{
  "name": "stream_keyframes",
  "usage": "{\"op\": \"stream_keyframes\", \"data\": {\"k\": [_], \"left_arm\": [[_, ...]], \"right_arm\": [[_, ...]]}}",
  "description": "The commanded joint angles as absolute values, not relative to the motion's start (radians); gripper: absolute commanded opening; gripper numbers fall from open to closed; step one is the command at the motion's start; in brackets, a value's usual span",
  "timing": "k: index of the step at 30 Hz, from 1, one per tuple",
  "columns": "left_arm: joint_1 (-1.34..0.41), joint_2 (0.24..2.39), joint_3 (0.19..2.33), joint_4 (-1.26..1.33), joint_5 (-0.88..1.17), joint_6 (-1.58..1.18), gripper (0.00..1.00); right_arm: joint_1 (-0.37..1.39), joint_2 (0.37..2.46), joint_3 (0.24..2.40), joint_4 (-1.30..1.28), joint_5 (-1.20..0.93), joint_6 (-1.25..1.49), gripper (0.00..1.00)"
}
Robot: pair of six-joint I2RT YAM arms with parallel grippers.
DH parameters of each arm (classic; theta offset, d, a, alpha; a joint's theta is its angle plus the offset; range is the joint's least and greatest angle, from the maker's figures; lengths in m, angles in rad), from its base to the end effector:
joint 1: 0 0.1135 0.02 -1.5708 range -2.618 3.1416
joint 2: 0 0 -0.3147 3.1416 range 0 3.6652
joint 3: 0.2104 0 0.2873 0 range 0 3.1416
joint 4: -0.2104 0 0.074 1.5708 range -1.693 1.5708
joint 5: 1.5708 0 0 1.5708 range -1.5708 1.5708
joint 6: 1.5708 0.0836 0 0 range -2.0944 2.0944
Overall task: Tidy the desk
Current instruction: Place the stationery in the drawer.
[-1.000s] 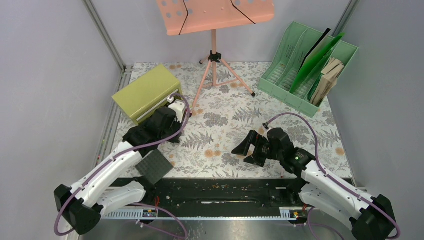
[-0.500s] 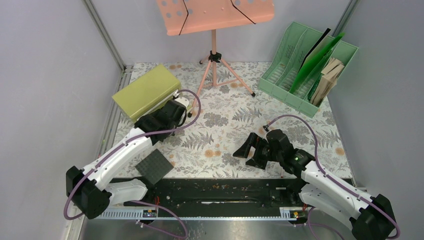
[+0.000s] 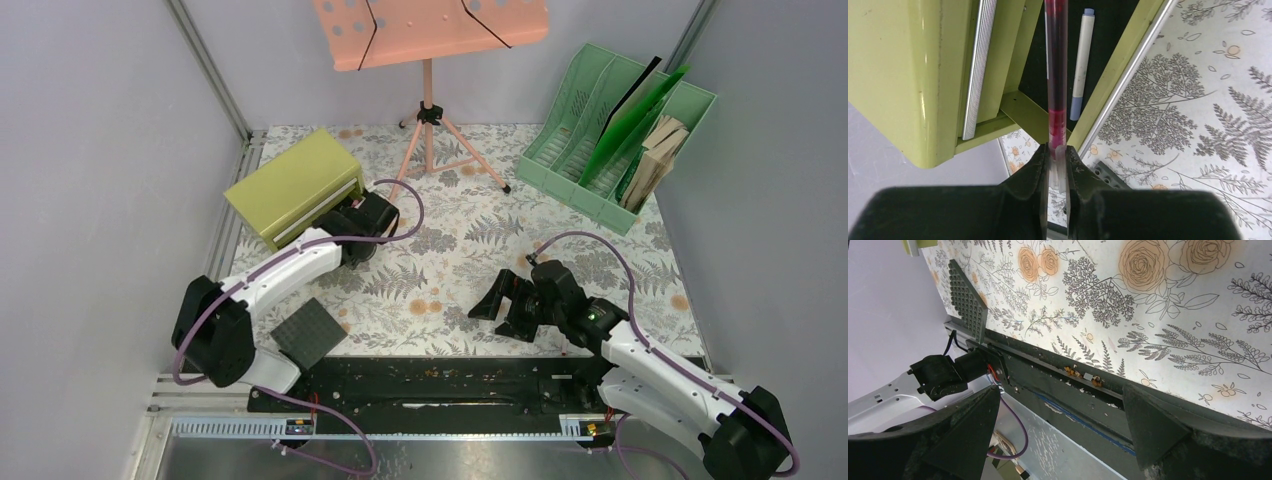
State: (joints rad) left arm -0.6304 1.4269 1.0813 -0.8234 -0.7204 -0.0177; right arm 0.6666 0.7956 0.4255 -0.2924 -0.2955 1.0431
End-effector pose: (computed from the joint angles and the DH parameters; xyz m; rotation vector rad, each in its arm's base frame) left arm 0.2854 -0.1400 0.2603 0.5597 2.3927 0.7159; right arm 0.1459 0.1458 0.1979 0.2900 2.4947 1.1673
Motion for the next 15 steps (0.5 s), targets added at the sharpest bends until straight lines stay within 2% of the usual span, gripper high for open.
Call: {"op": "stream_keyframes", "data": {"k": [1, 15], "left_arm": [[-0.615, 1.462, 1.121, -0.781, -0.805, 0.025, 0.00], [-0.502, 1.548, 1.106, -0.725, -0.759, 0.023, 0.00]], "right_arm": [[0.673, 0.790, 0.413, -0.305, -0.271, 1.039, 0.99], [0.672, 0.806, 0.396, -0.299, -0.280, 1.041, 0.99]]}}
